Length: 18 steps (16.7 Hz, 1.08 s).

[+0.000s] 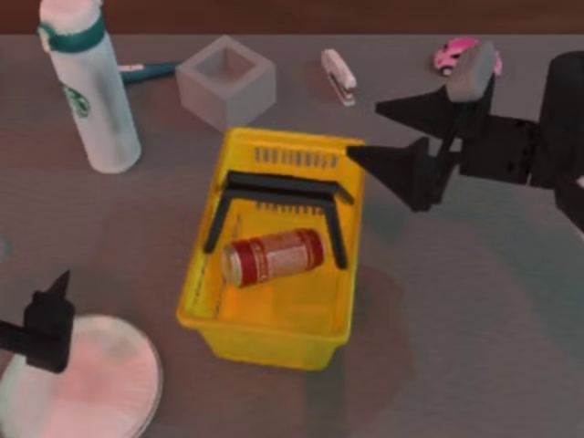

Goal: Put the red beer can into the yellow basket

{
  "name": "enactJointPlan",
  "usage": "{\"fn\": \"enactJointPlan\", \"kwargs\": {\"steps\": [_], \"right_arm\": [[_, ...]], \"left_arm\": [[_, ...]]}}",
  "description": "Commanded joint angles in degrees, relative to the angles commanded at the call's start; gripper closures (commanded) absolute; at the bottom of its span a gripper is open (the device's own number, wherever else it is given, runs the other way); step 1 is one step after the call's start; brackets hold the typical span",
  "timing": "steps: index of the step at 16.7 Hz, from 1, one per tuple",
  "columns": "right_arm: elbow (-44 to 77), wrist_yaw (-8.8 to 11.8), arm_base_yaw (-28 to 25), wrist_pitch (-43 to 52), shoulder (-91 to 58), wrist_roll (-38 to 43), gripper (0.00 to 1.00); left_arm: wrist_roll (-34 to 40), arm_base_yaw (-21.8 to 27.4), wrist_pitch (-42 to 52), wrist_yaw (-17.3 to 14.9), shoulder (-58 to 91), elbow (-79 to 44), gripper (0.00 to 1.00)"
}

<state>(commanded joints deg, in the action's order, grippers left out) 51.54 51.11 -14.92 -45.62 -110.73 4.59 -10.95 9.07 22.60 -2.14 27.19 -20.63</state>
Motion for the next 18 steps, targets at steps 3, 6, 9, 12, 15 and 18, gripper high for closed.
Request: {"fn": "enactJointPlan", "kwargs": {"steps": [3,6,9,12,15,18], "right_arm": [[-8.8,-7.2,2.1,7.0,13.7,0.0,0.00],[-17.3,-15.1,4.4,13.8,30.2,-0.6,0.00],[-25.3,-23.4,6.8,20.3,48.5,-1.7,0.00],[-32.9,-31.3,9.0,26.8,66.9,-2.8,0.00],[-39.6,-38.5,10.9,33.2,83.7,-3.6,0.00],[-45.2,-44.6,12.6,38.9,97.3,-4.2,0.00]], "left_arm": [[-6.4,4.7,11.1,-0.6,14.5,-12.6,0.00],[-13.6,9.6,22.3,-0.9,29.9,-26.9,0.00],[-21.1,14.5,33.0,-0.9,45.5,-42.2,0.00],[-28.3,19.1,42.6,-0.6,60.4,-57.5,0.00],[-35.0,23.1,50.6,0.0,73.6,-71.7,0.00],[-40.6,26.3,56.7,0.8,84.4,-84.0,0.00]]}}
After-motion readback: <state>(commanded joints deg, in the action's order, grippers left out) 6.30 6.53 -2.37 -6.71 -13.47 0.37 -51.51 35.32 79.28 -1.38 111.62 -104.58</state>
